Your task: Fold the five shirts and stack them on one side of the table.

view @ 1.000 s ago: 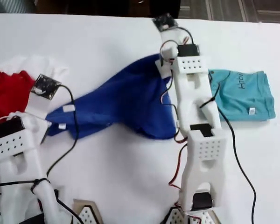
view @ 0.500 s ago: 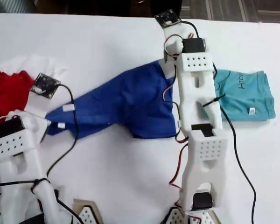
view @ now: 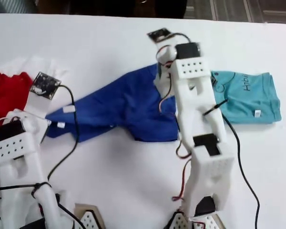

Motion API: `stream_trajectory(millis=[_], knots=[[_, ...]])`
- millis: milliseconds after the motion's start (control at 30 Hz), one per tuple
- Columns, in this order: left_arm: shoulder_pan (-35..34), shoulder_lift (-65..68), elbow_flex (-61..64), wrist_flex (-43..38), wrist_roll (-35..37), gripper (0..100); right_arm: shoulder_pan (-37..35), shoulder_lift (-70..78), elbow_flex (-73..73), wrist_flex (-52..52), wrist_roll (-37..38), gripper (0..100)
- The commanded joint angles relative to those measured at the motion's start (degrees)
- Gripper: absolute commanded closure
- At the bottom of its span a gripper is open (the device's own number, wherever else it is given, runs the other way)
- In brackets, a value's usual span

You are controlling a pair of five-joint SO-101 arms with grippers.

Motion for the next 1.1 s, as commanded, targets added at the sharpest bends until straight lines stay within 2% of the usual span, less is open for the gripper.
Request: stream_trajectory(millis=[0,333,433,567,633,1067], knots=[[-0.3,-1.5,-0.7,-0.9,0.4,97,-1.5,-9.0,7.1,-2.1,-1.9,70.7],[-0.3,-1.4,-0.3,-0.7,0.4,97,-1.7,-17.4,26.5,-11.6,-2.7,70.8],[-0.3,-1.4,-0.3,-0.4,0.4,97,-0.8,-16.1,31.9,-16.9,-7.1,70.9],[-0.3,-1.4,-0.3,-0.4,0.4,97,-0.7,-12.0,35.0,-22.3,-8.6,78.0],[-0.4,-1.4,-0.3,-0.4,0.4,97,-0.7,-9.9,34.7,-22.5,-8.7,81.2],[-0.4,-1.4,-0.3,-0.7,0.4,97,-0.7,-5.7,35.2,-20.1,-8.7,78.3]])
